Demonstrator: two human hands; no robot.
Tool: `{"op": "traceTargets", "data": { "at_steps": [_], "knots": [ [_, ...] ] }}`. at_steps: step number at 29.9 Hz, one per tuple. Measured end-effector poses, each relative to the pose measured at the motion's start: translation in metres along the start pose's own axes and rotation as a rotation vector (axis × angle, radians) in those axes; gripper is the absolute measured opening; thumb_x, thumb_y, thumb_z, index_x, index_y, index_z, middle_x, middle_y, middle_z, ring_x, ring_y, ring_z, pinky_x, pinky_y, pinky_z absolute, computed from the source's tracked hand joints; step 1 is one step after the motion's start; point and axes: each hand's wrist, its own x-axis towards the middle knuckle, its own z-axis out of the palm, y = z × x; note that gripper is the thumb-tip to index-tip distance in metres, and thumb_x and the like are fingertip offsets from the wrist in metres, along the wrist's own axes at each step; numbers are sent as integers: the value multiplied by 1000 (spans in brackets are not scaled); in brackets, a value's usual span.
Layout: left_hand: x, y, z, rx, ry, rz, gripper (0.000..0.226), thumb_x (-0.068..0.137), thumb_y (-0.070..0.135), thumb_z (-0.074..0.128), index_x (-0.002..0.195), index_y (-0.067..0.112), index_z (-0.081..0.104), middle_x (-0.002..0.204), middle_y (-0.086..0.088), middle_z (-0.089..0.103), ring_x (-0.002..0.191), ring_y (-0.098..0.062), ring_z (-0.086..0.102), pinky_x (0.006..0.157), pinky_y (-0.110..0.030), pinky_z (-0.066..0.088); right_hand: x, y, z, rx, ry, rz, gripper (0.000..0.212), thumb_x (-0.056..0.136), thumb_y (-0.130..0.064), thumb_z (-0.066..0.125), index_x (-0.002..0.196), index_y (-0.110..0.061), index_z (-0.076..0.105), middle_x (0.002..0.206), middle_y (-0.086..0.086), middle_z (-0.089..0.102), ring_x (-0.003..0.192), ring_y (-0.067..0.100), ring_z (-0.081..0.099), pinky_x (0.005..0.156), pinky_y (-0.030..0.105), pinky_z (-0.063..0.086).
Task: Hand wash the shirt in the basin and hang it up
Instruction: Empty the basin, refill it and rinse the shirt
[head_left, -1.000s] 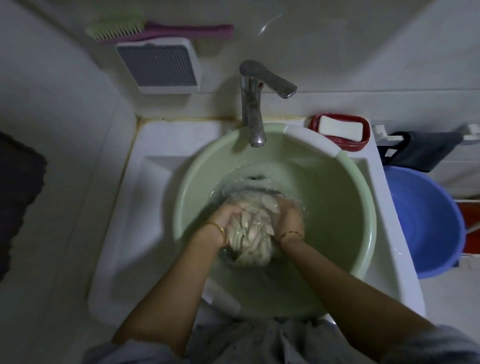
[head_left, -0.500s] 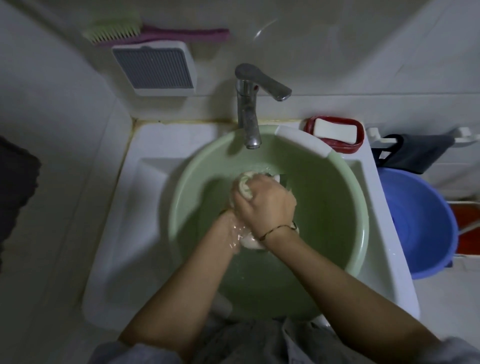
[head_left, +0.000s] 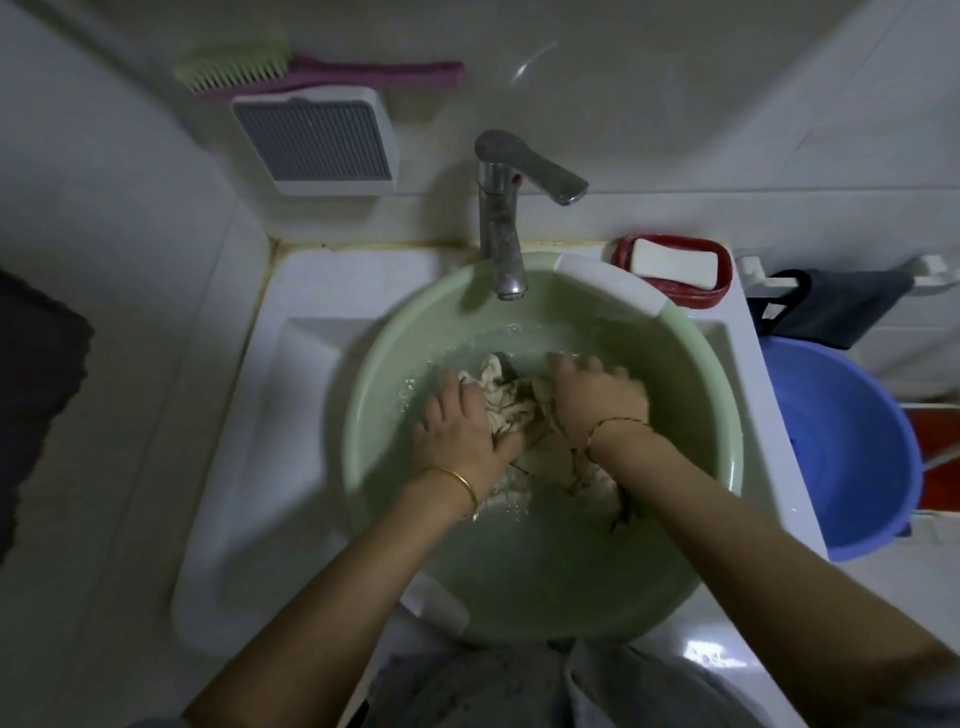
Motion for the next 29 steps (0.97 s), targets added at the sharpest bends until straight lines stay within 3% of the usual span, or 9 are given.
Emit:
{"op": "traceTargets", "data": {
  "at_steps": [4,7,11,13,17,19,22,26,29],
  "knots": [
    [9,-2,26,72,-188,26,102,79,63,51,150,21,-8,156,-11,-18,144,-33,-7,116,-53,6,0,-18,50,-177,-119,-107,94,90,-35,56,149,-26,-18,158,9,-10,142,43,2,110,59,20],
    [12,-12,39,240,-314,24,95,86,53,50,150,19,-12,156,-13,-18,144,-35,-7,115,-50,3,1,-15,71,-419,-98,-248,94,90,-58,45,147,-26,-22,154,10,-27,142,45,-7,107,67,13],
    [19,-24,43,402,-414,53,83,91,46,44,150,17,-7,158,-14,-10,145,-37,-6,116,-52,-3,20,-2,59,-402,-30,-144,64,99,-40,34,151,-28,-3,158,11,-12,143,43,-1,107,57,25],
    [17,-23,42,370,-325,55,74,93,43,40,150,19,1,158,-13,-4,145,-35,-3,117,-51,1,15,-8,57,-262,66,-58,56,99,-24,35,150,-24,11,157,13,2,140,43,10,105,55,29],
    [11,-18,30,320,-59,30,57,92,37,43,141,17,22,156,-20,-5,144,-39,-2,117,-48,5,3,-13,57,-287,85,-291,53,94,-15,46,143,-20,26,149,15,22,130,40,30,93,51,43],
    [9,-21,22,343,-23,-57,69,89,44,46,144,17,13,153,-22,0,139,-37,11,113,-43,17,10,-6,47,-216,72,-133,46,93,-9,45,137,-17,32,141,17,29,121,37,40,82,43,49],
    [-1,-23,14,317,59,-166,89,82,61,50,145,16,5,143,-21,16,124,-35,30,100,-42,33,20,8,31,227,40,203,32,95,-2,37,126,-6,45,129,19,43,110,35,51,85,41,46],
    [7,-13,16,-471,-188,-368,95,76,55,60,148,31,4,146,-16,12,128,-38,32,103,-43,39,20,7,15,942,141,351,13,90,-4,47,101,-11,48,93,8,49,86,23,42,73,31,39],
    [18,-6,7,-1286,-178,-614,50,71,46,60,118,33,55,121,-14,58,90,-26,65,73,-34,53,0,-8,-11,1549,179,362,22,85,1,51,98,-13,42,80,2,46,75,18,47,64,27,41]
  ]
}}
